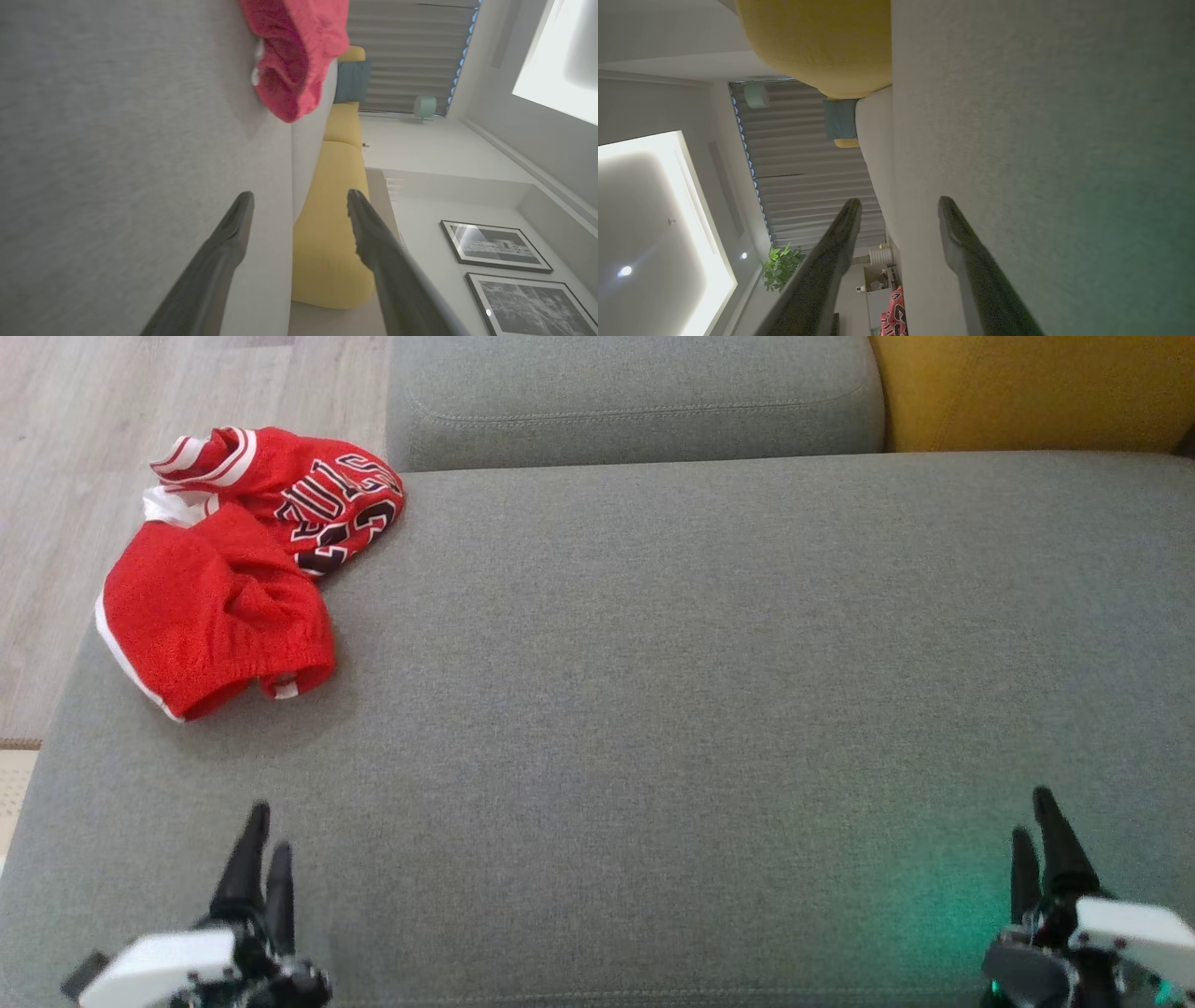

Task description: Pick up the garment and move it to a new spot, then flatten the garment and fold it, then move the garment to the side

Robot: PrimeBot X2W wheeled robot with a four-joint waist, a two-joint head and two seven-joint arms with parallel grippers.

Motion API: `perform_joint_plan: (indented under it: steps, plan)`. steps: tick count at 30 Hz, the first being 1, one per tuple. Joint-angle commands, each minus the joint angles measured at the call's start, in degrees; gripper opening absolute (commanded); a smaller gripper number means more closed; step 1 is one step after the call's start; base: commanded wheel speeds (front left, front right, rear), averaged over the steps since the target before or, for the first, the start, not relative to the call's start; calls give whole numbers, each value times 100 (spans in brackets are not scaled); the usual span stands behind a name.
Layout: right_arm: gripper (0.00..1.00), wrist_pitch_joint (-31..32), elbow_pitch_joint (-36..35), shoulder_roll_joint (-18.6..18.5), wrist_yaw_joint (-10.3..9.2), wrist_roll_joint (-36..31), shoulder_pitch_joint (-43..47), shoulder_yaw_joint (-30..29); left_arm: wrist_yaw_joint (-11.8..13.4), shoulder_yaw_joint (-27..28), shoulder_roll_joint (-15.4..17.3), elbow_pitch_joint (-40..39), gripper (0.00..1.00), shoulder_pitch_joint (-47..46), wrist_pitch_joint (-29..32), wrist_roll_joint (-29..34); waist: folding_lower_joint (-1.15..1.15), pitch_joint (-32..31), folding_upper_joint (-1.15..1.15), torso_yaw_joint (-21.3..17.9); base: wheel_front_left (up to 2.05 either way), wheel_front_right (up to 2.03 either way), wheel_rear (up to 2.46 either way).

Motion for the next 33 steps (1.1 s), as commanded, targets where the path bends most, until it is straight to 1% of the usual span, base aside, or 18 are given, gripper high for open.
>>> perform_joint_plan:
  steps: [1,10,16,22,27,29,33]
  plan:
    - [100,-38,-136,-17,1,-8,-117,39,-3,-18,29,-150,100,-125,-37,11,0,-5,0,-2,0,0,0]
    - [100,-190,-172,-21,4,-108,-131,184,19,-70,36,-286,100,-69,-187,117,0,-26,0,-10,0,0,0]
    - [100,-292,-229,-24,6,-269,-146,264,57,-88,41,-419,100,-47,-288,336,0,-38,0,-14,0,0,0]
    - [100,-393,-343,-27,8,-592,-162,339,126,-117,46,-599,100,-35,-388,720,0,-45,0,-20,0,0,0]
    - [100,-477,-482,-30,10,-911,-172,414,171,-161,50,-777,100,-32,-472,1260,0,-46,0,-24,0,0,0]
    - [100,-494,-513,-30,11,-982,-174,431,190,-172,51,-809,100,-28,-489,1341,0,-46,0,-24,0,0,0]
    - [100,-562,-627,-32,12,-1303,-183,509,238,-234,54,-925,100,-15,-556,1713,0,-49,0,-23,0,0,0]
